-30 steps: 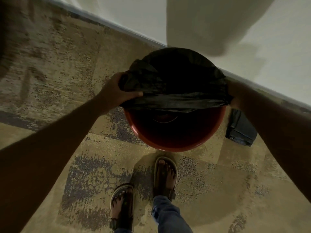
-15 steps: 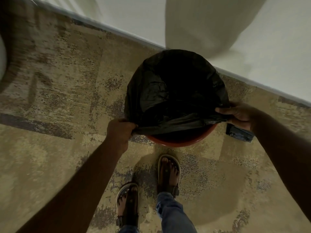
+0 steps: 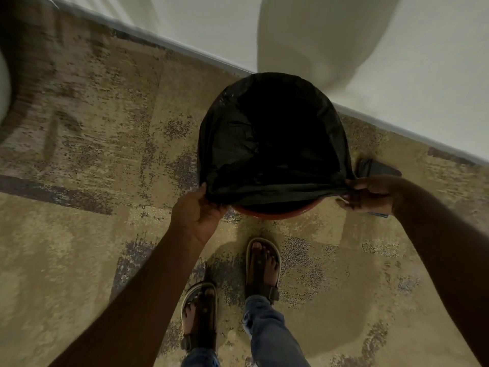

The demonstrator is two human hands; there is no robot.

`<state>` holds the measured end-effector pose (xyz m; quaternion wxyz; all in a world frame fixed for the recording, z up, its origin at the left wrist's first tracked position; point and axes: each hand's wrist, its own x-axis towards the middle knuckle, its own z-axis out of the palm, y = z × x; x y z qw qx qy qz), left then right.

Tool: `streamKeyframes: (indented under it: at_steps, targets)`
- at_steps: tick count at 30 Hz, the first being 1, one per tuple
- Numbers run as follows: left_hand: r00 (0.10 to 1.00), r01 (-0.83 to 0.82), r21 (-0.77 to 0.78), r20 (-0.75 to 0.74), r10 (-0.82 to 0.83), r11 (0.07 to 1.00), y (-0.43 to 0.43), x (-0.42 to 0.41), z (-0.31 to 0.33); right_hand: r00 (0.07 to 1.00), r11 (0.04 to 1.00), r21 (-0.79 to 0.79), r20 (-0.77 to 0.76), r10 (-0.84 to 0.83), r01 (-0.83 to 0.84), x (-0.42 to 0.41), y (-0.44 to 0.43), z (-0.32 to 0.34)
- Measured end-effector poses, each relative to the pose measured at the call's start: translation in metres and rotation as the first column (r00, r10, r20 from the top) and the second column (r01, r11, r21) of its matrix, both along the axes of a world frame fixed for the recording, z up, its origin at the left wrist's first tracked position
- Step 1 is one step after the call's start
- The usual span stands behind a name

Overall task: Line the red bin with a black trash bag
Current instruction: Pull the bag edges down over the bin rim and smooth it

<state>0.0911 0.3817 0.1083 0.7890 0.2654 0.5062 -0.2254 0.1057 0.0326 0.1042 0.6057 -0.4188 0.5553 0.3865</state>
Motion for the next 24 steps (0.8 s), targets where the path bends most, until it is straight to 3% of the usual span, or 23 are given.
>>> streamKeyframes:
  at_steps: [3, 7, 9, 12, 15, 18, 21, 24]
  targets:
    - [0.987, 0.071, -0.015, 0.144, -0.068, 0.997, 0.001, -0.007, -0.001, 0.976, 0.974, 0.102, 0.067, -0.209, 0.202, -0.012, 0.008, 0.006]
    - [0.943, 0.271, 0.212, 0.14, -0.304, 0.939, -0.003, -0.017, -0.007, 0.945, 0.956, 0.131, 0.166, -0.283, 0.263, -0.028, 0.019, 0.005]
    - [0.933, 0.302, 0.321, 0.093, -0.347, 0.898, -0.005, -0.019, -0.012, 0.951, 0.967, 0.129, 0.195, -0.24, 0.218, -0.036, 0.025, 0.002]
    - [0.944, 0.273, 0.386, 0.07, -0.323, 0.881, -0.007, -0.017, -0.019, 0.968, 0.999, 0.031, 0.25, -0.035, 0.028, -0.041, 0.03, -0.005]
    - [0.971, 0.198, 0.353, 0.057, -0.232, 0.915, -0.006, -0.012, -0.028, 0.969, 0.995, -0.101, 0.247, 0.01, 0.016, -0.041, 0.03, -0.015]
    - [0.989, 0.064, 0.193, 0.12, -0.088, 0.979, -0.003, -0.007, -0.034, 0.962, 0.984, -0.14, 0.232, 0.141, -0.111, -0.04, 0.03, -0.019]
    - [0.968, 0.102, 0.122, 0.217, -0.127, 0.987, 0.001, -0.011, -0.039, 0.94, 0.965, -0.158, 0.24, 0.242, -0.208, -0.041, 0.034, -0.02]
    - [0.927, 0.289, 0.076, 0.228, -0.299, 0.954, 0.009, -0.016, -0.043, 0.963, 0.991, -0.051, 0.234, 0.132, -0.123, -0.043, 0.039, -0.019]
